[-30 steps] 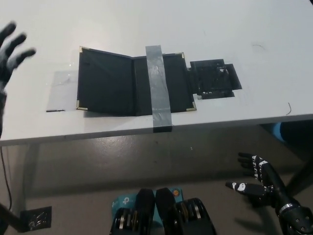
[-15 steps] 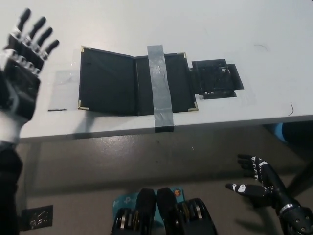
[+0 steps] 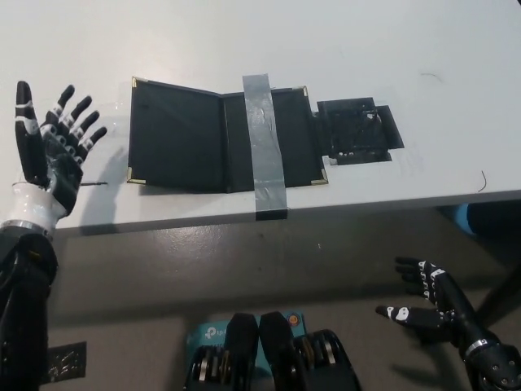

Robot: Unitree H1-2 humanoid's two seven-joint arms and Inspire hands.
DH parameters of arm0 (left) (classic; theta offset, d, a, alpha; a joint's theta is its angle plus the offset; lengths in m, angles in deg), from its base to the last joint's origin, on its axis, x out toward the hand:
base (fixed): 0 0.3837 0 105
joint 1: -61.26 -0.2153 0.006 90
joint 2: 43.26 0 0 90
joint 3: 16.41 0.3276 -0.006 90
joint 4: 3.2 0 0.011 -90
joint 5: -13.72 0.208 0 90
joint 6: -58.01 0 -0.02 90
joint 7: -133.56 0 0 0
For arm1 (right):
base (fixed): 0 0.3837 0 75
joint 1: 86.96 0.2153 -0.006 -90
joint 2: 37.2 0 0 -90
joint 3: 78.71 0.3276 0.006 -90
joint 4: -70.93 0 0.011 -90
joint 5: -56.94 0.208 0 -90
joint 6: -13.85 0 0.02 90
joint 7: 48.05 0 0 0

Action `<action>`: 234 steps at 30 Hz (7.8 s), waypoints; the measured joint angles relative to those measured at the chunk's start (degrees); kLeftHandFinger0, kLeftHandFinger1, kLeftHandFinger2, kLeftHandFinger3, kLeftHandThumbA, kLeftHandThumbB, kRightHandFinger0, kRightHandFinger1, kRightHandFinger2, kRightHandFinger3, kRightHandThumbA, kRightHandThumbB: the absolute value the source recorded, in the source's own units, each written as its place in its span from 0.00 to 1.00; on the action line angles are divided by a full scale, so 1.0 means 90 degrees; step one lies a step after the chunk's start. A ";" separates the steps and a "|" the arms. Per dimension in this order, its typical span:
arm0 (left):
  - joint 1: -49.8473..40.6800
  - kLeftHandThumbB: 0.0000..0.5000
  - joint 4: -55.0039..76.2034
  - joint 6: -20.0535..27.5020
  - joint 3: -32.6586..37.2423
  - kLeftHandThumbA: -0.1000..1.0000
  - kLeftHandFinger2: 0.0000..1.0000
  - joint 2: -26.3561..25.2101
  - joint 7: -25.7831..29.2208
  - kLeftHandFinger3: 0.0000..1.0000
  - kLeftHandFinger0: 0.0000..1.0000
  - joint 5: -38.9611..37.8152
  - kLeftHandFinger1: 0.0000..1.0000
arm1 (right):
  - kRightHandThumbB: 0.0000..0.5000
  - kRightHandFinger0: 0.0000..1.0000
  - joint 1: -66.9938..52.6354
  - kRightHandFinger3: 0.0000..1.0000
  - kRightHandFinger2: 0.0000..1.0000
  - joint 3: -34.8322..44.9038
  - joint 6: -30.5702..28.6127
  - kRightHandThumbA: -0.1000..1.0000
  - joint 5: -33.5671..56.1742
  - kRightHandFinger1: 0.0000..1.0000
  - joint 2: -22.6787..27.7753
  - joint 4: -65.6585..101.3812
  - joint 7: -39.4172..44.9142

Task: The robot uses its left hand to push the cover of the diary kept in the middle of the desk towards the right to close it

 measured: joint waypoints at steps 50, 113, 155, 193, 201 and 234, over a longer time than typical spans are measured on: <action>0.0645 0.55 -0.1677 -0.0144 -0.0067 1.00 1.00 0.1121 0.0450 1.00 1.00 0.0872 1.00 | 0.98 0.79 0.0085 0.81 0.81 -0.0063 0.0019 1.00 -0.0016 0.86 0.0029 0.0013 0.0080; 0.1910 0.39 -0.2204 0.0585 0.5994 1.00 1.00 0.0099 -0.0190 1.00 1.00 0.4422 1.00 | 0.96 0.81 0.0148 0.85 0.83 -0.0397 0.0196 1.00 -0.0156 0.86 0.0224 0.0108 0.0375; -0.3658 0.59 0.4113 0.0998 0.1129 1.00 1.00 0.0124 -0.0680 1.00 1.00 0.3504 1.00 | 0.95 0.83 0.0136 0.83 0.83 -0.0227 0.0307 1.00 -0.0169 0.87 0.0294 0.0167 0.0417; -0.4335 0.89 -0.0151 0.3504 -0.0130 1.00 1.00 0.0248 -0.0686 1.00 1.00 0.2191 1.00 | 1.00 0.83 0.0151 0.82 0.82 -0.0143 0.0289 1.00 -0.0182 0.87 0.0236 -0.0031 0.0368; -0.4275 0.95 -0.0126 0.3444 -0.0317 1.00 1.00 0.0309 -0.0660 1.00 0.99 0.2102 1.00 | 0.98 0.82 0.0149 0.84 0.83 -0.0118 0.0289 1.00 -0.0172 0.87 0.0200 -0.0030 0.0365; -0.4314 1.00 0.0303 0.2687 -0.0469 1.00 1.00 0.0395 -0.0510 1.00 0.96 0.2080 1.00 | 0.98 0.81 0.0137 0.83 0.82 -0.0081 0.0288 1.00 -0.0159 0.87 0.0152 -0.0034 0.0354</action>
